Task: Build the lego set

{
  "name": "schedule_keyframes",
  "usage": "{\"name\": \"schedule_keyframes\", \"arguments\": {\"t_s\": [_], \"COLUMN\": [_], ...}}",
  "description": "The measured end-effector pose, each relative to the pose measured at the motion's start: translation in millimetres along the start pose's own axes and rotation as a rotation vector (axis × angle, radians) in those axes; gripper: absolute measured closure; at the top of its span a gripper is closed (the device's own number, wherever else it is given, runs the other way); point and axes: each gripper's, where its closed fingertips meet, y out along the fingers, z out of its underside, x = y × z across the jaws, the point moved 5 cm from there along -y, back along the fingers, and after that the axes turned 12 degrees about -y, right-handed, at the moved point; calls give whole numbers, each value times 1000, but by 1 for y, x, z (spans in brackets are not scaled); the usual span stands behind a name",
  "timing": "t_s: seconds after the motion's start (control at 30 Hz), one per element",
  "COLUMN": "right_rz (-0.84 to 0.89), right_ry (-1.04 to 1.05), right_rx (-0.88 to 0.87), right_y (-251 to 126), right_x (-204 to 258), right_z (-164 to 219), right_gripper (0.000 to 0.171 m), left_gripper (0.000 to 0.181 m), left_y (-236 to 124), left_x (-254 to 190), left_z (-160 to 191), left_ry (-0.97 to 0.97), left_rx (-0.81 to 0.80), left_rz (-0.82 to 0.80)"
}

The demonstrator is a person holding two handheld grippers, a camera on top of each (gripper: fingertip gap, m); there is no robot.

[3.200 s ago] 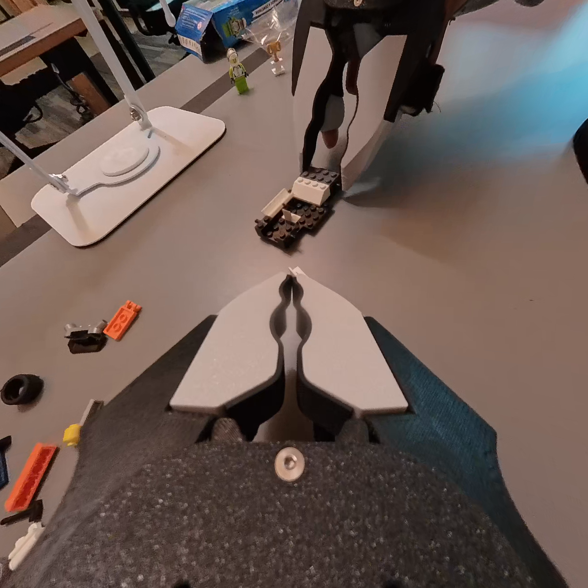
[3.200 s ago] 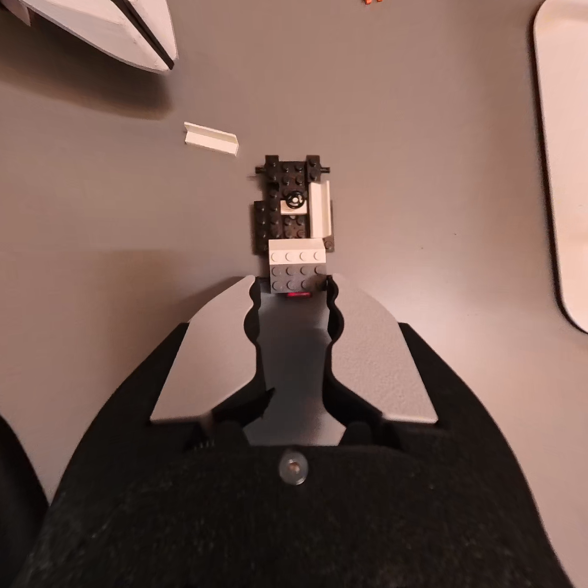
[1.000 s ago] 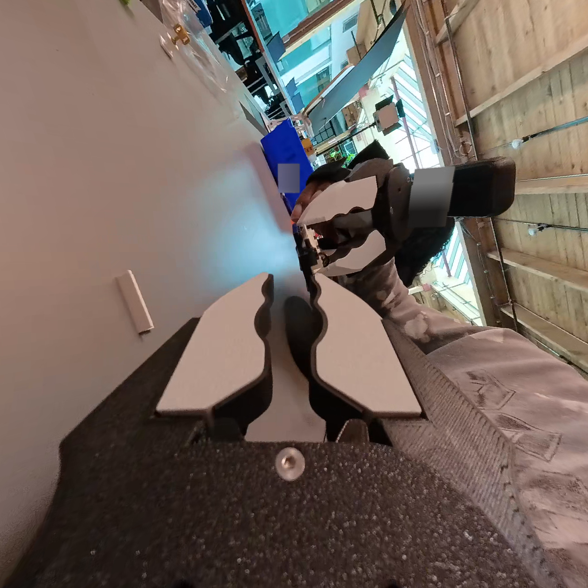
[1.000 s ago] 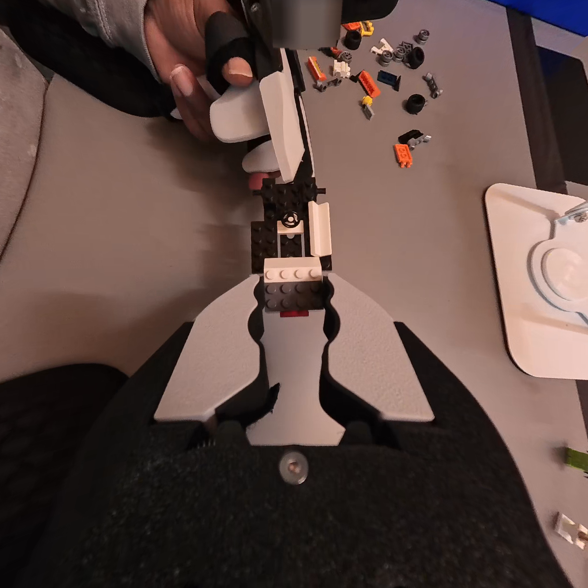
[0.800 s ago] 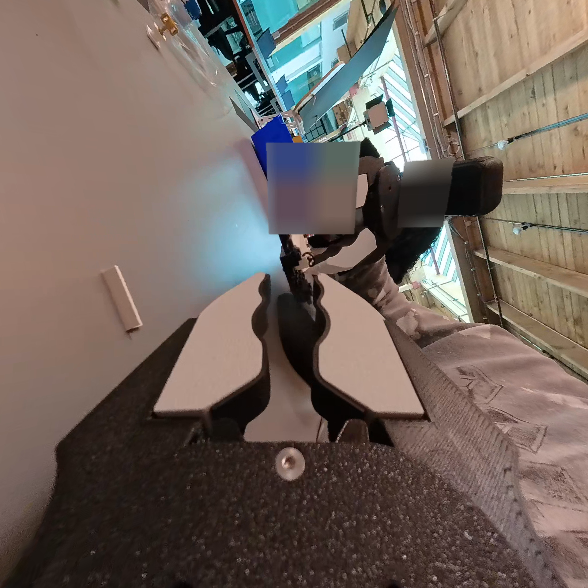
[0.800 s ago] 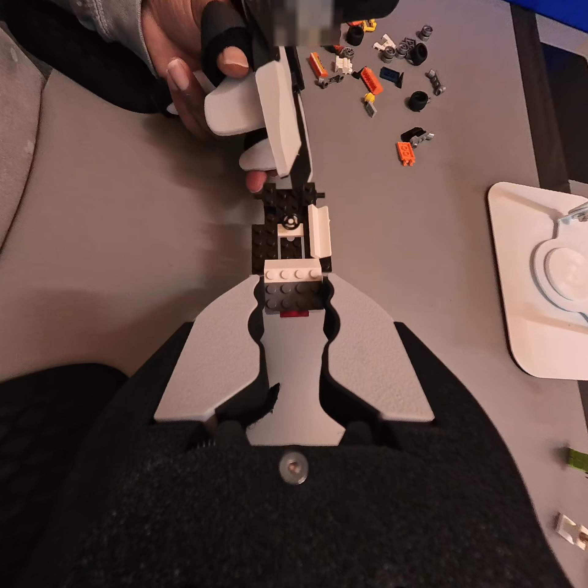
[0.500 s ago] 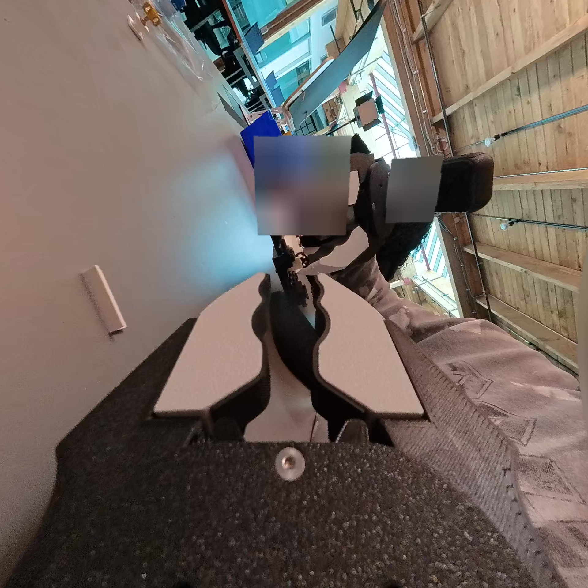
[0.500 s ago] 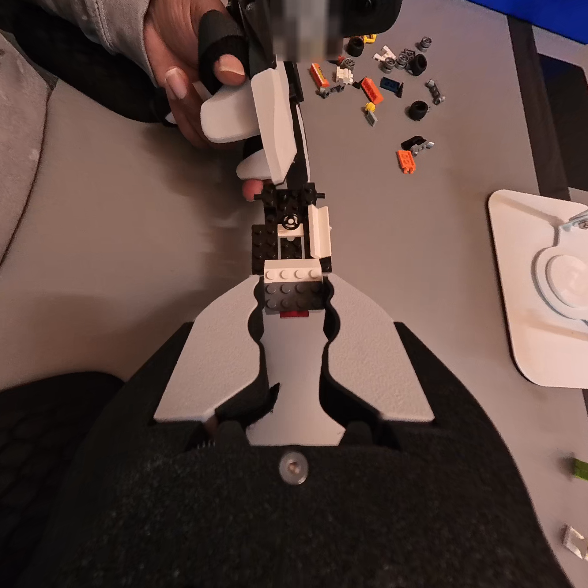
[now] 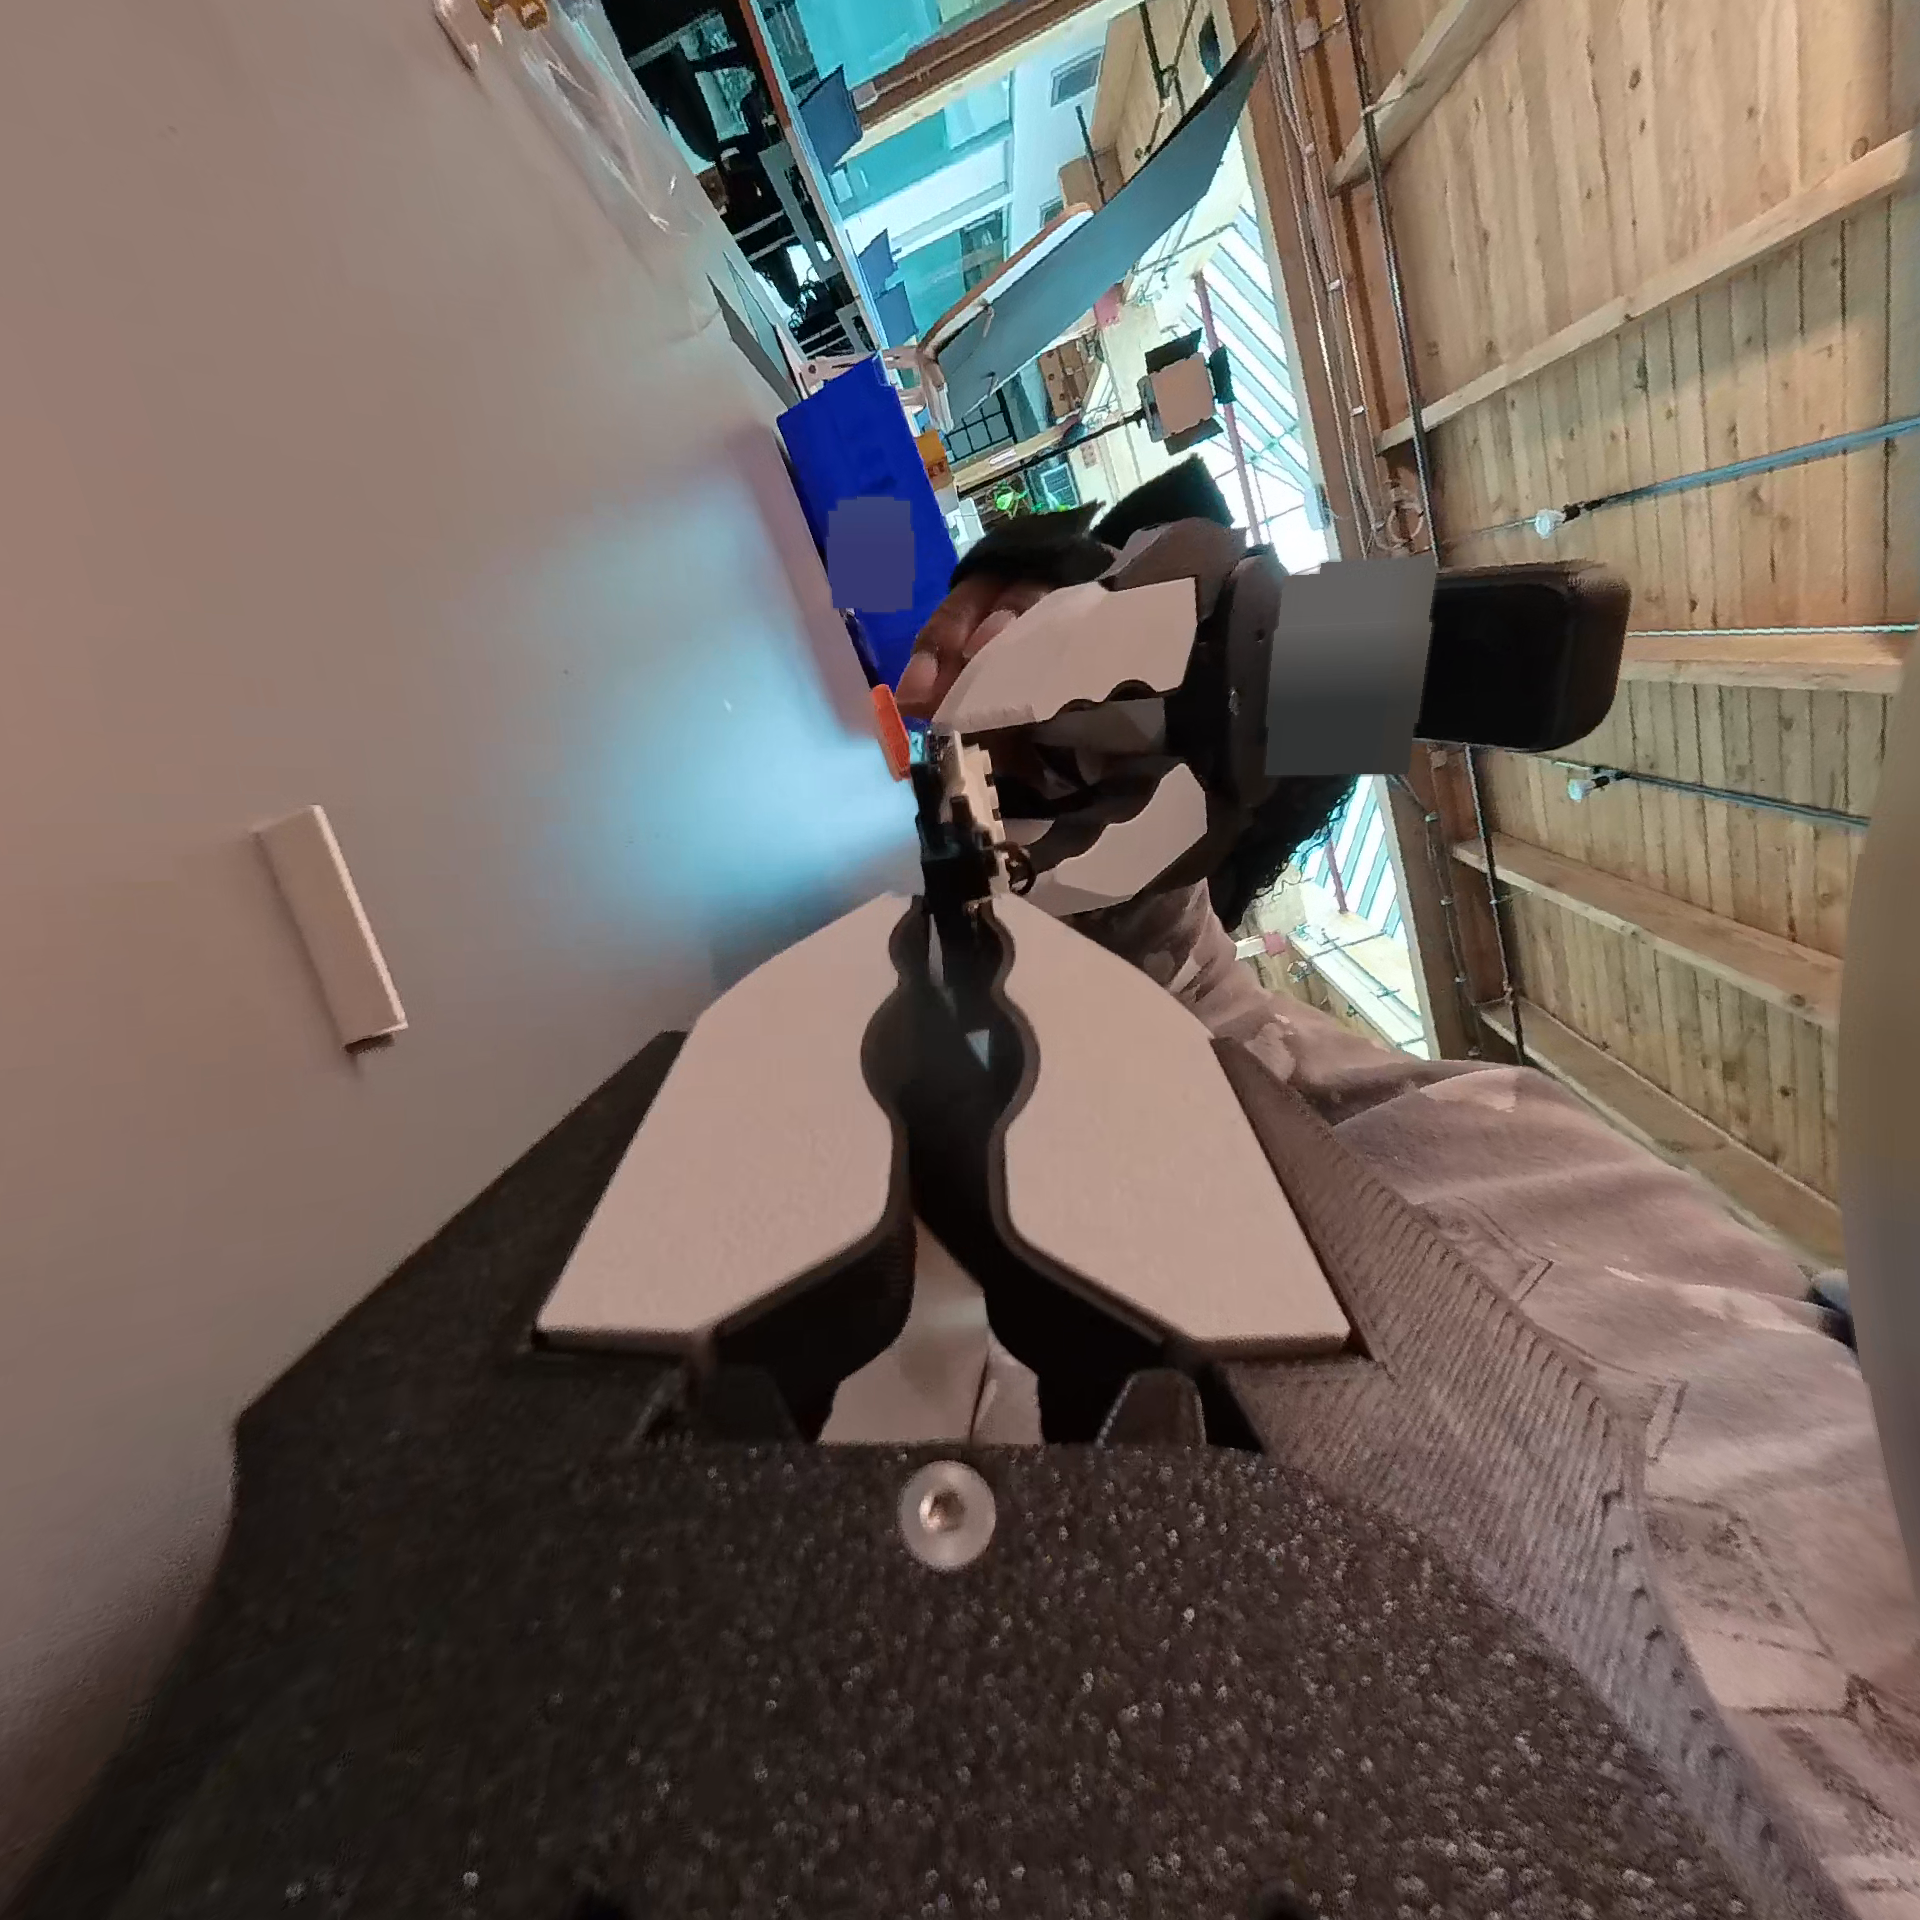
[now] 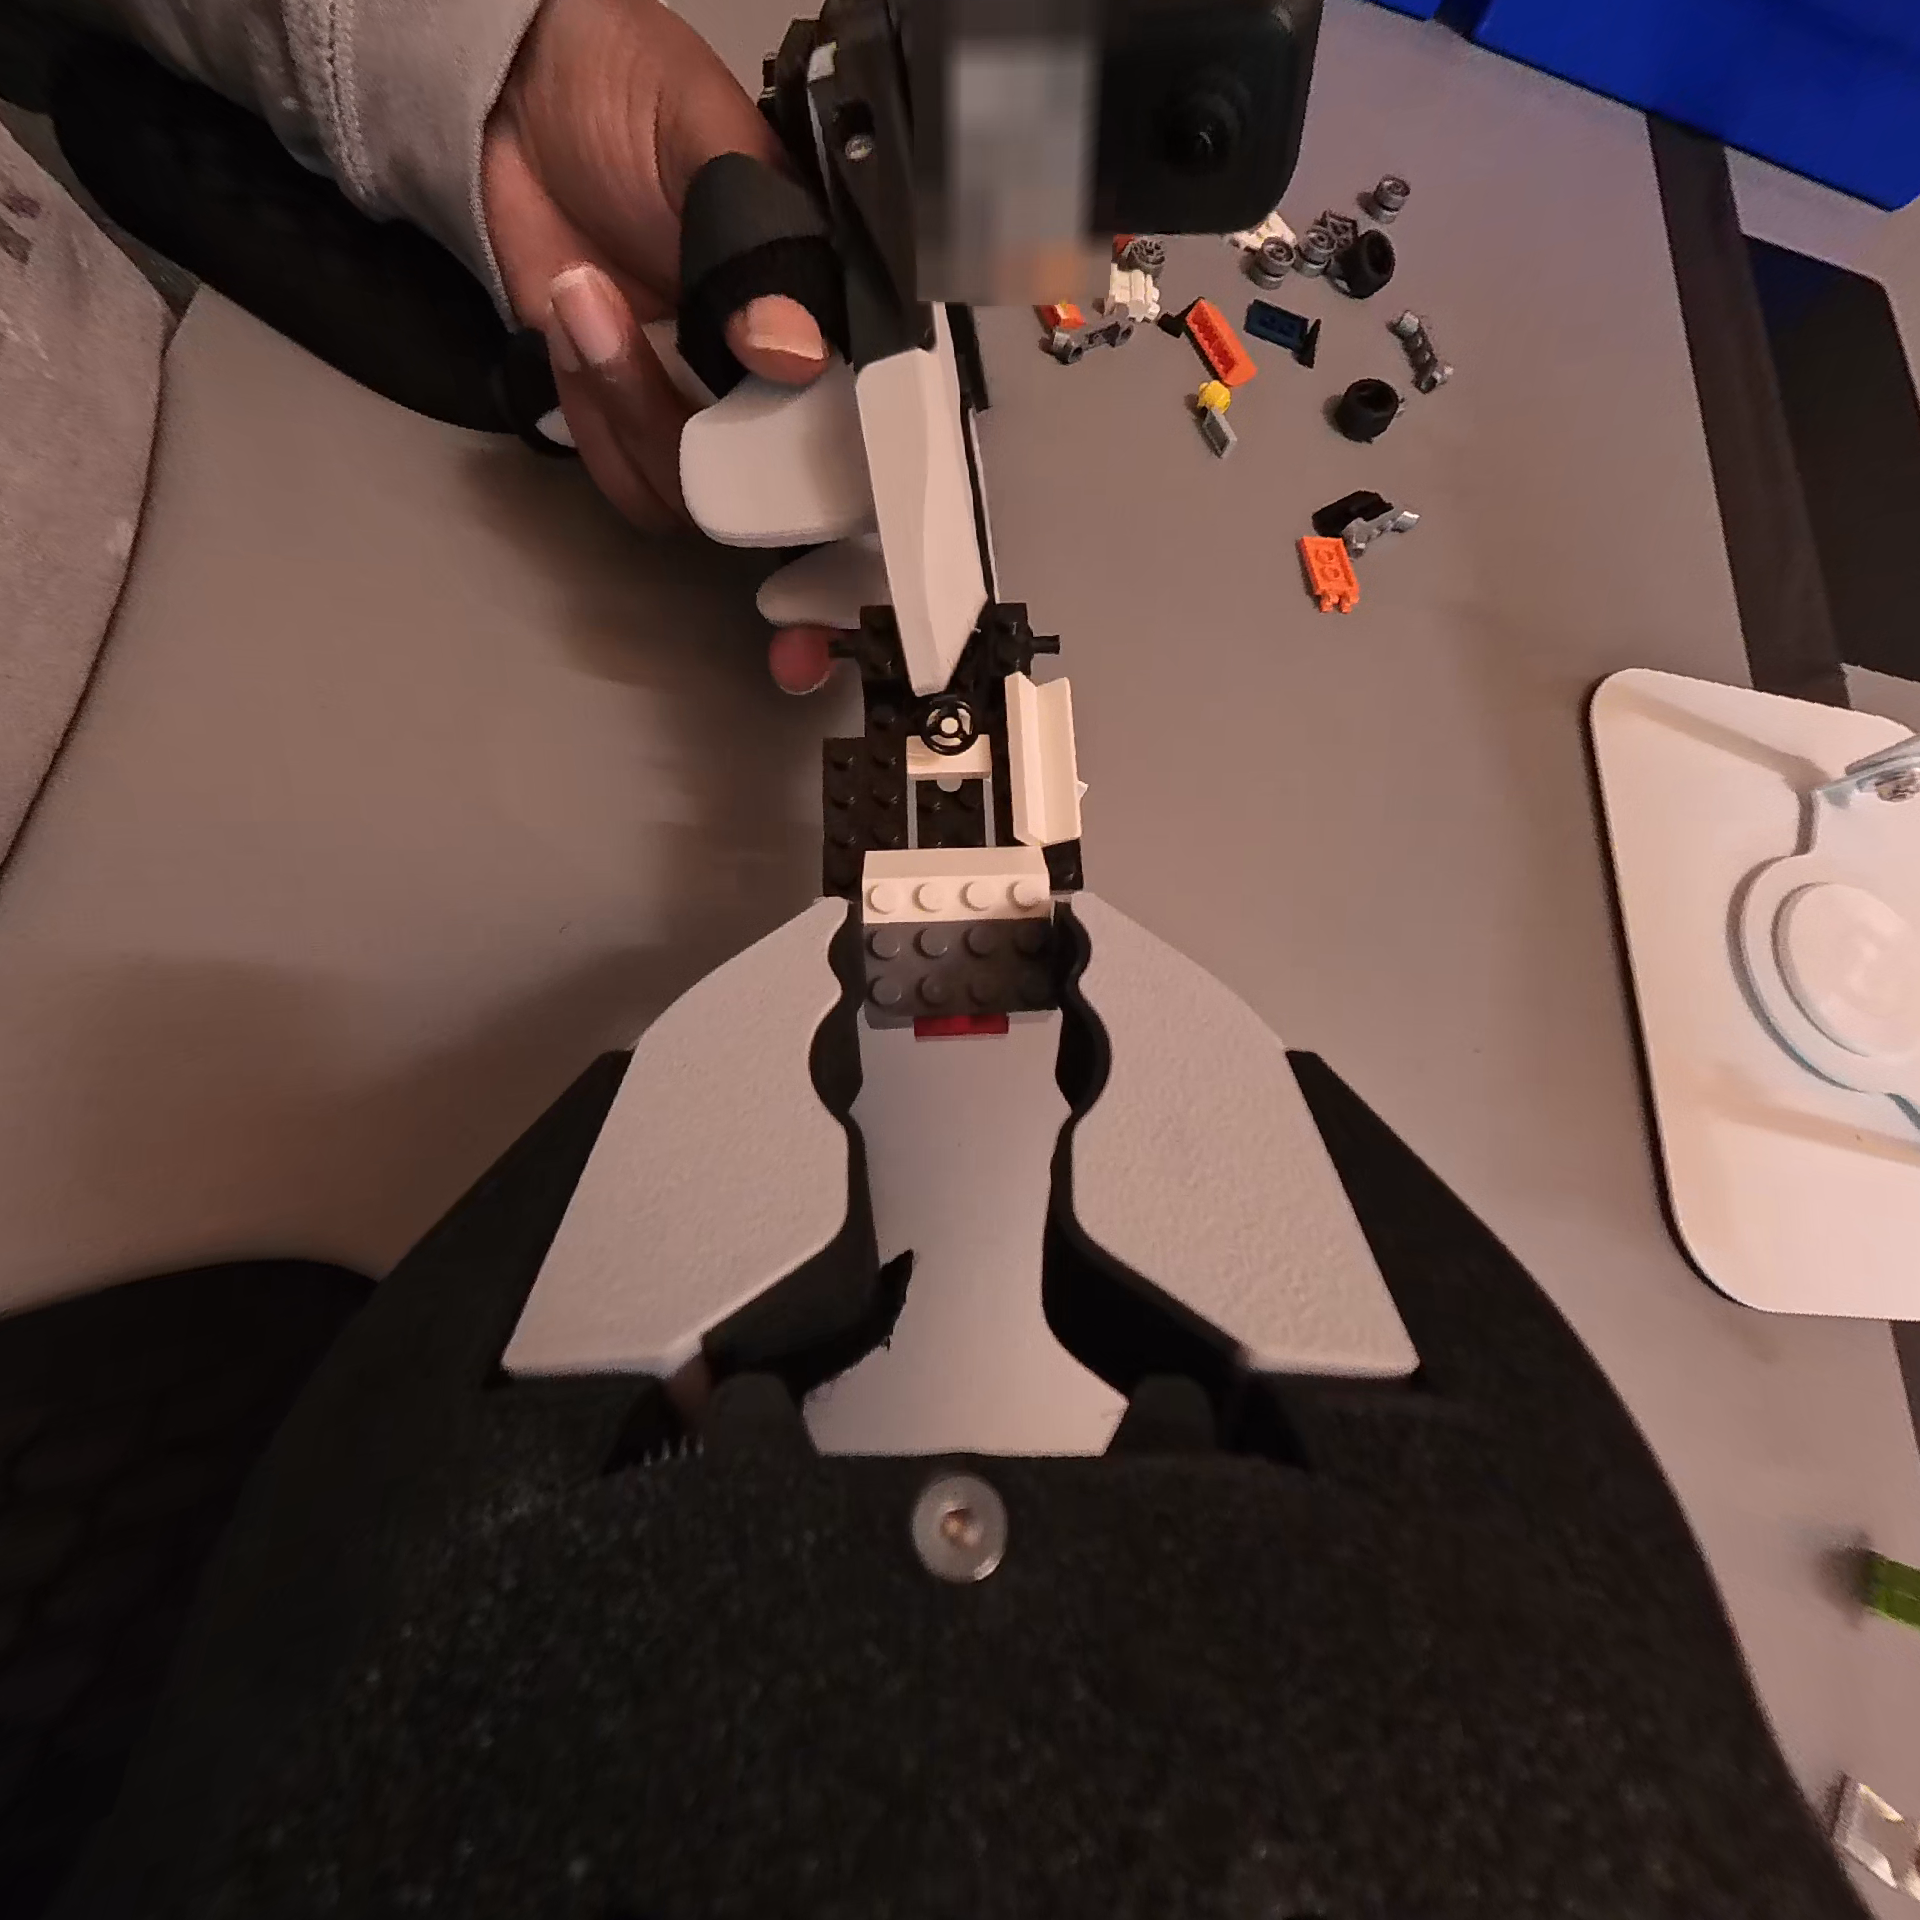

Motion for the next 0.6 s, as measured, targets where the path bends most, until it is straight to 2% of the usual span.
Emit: {"name": "schedule_keyframes", "arguments": {"t_s": [0.33,0.47,0.6], "right_rz": [-10,-69,-149], "right_ry": [24,59,74], "right_rx": [37,36,42], "right_y": [1,-6,-8], "right_x": [-6,-14,-26], "right_z": [-3,-8,-19], "right_gripper": [137,132,135], "left_gripper": [174,174,174], "left_y": [-4,-8,-10], "left_x": [2,4,5], "left_z": [-3,-6,-7], "left_ry": [-82,-84,-70], "left_rx": [-45,-63,-67], "left_rz": [17,10,-1]}}
